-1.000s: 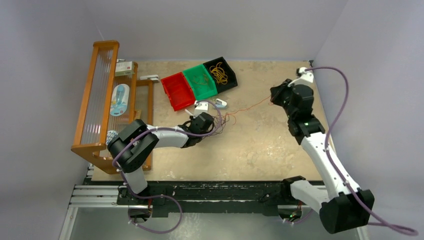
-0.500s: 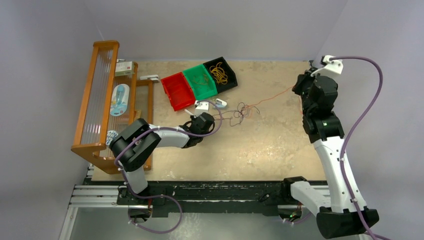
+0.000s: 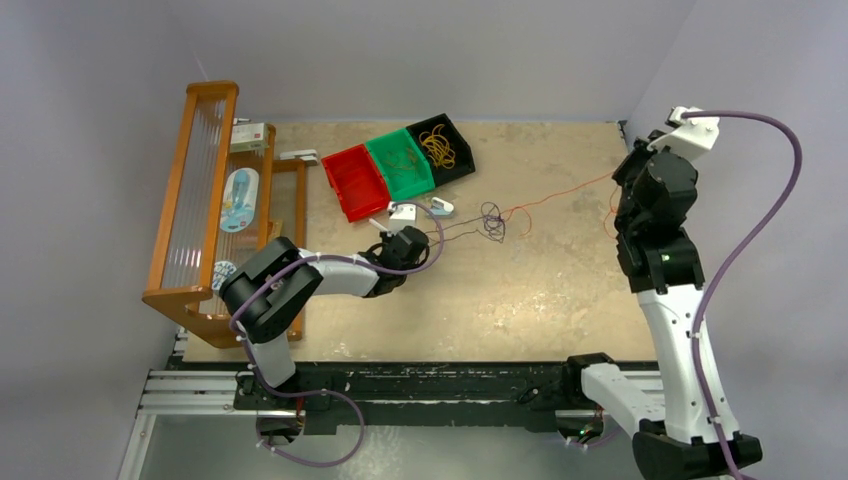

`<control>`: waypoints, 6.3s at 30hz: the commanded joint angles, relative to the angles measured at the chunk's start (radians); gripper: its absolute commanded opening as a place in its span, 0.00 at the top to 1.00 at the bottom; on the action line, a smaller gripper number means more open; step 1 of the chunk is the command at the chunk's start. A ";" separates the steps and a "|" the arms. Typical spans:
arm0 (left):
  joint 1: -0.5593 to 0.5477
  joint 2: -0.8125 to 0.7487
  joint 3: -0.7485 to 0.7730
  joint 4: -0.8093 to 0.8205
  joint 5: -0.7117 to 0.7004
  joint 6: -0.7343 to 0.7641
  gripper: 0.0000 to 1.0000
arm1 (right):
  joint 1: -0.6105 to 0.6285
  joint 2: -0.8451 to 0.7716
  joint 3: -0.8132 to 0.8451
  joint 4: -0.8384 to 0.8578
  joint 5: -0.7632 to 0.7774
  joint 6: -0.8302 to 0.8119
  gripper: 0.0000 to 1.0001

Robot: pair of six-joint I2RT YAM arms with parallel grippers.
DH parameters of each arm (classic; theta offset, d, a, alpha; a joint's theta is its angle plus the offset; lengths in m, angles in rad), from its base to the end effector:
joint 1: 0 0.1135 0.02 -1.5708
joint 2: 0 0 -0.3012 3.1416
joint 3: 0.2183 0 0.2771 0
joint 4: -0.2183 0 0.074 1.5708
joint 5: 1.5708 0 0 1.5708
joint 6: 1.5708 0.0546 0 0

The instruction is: Untangle the cables

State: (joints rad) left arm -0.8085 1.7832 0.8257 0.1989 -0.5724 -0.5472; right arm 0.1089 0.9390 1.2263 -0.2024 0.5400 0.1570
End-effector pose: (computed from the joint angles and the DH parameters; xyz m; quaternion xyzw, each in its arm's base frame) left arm 0.2806 -0.2510 0.1388 0.0043 0.8883 -0.0356 0.4578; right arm 0.2068 -0.0056 0.5010 0.2121 0.6470 -0.0848 0.7275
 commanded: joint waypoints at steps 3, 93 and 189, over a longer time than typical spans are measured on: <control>0.008 0.054 -0.057 -0.134 -0.020 -0.046 1.00 | -0.006 -0.049 0.086 0.041 0.137 -0.072 1.00; -0.093 -0.423 -0.099 0.710 0.511 0.320 0.27 | 0.064 0.120 0.037 0.225 -1.013 0.163 1.00; -0.246 0.023 0.177 0.029 0.463 0.317 0.34 | 0.058 0.177 0.130 -0.023 -0.279 0.125 1.00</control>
State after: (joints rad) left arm -1.0428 1.7645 0.9390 0.3443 -0.0463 -0.2771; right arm 0.1986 1.1267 1.3720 -0.2790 0.3111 0.2539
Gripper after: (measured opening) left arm 0.651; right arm 0.007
